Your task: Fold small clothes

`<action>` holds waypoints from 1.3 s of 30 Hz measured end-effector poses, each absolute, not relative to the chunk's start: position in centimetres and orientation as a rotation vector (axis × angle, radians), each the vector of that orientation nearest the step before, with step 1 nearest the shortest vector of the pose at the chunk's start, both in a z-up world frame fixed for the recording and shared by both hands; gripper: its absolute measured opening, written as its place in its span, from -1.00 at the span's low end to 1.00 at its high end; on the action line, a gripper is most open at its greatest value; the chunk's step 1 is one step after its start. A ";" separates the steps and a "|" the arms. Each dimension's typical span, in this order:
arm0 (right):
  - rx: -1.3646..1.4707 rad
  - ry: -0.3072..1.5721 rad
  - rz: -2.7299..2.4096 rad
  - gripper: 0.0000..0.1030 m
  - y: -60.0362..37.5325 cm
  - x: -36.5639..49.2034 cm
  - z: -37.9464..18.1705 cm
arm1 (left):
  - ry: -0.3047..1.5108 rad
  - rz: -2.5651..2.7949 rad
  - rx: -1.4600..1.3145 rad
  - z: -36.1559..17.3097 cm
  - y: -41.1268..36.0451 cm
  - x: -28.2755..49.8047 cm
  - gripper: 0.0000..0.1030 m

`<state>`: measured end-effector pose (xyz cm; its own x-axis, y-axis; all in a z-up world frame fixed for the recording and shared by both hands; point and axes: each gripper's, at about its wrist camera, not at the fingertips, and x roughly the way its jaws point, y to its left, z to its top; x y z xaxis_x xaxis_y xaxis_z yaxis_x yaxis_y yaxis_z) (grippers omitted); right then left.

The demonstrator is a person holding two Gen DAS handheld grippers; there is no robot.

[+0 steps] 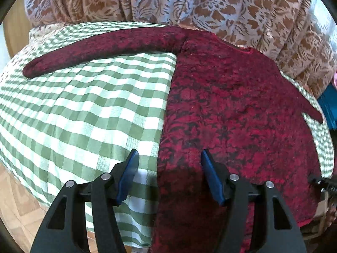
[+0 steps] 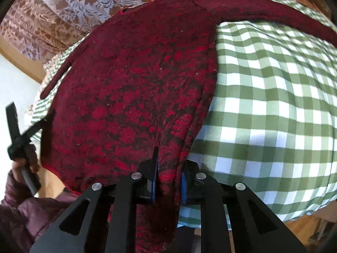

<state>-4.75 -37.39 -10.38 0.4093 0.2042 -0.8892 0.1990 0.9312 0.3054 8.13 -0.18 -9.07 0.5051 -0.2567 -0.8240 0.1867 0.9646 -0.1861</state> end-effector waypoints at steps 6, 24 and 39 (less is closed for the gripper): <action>0.559 1.051 0.012 -0.01 -42.9 -3.3 -8.0 | 0.932 -0.309 -0.059 -6.6 -2.2 8.7 0.18; 1.121 0.538 -0.720 -0.04 -73.8 2.3 -10.9 | 0.962 -0.298 0.025 -6.9 -7.7 11.5 0.37; 0.746 0.593 -0.525 -0.71 -67.8 8.5 -2.1 | 0.975 -0.207 0.057 -6.8 -10.2 14.7 0.38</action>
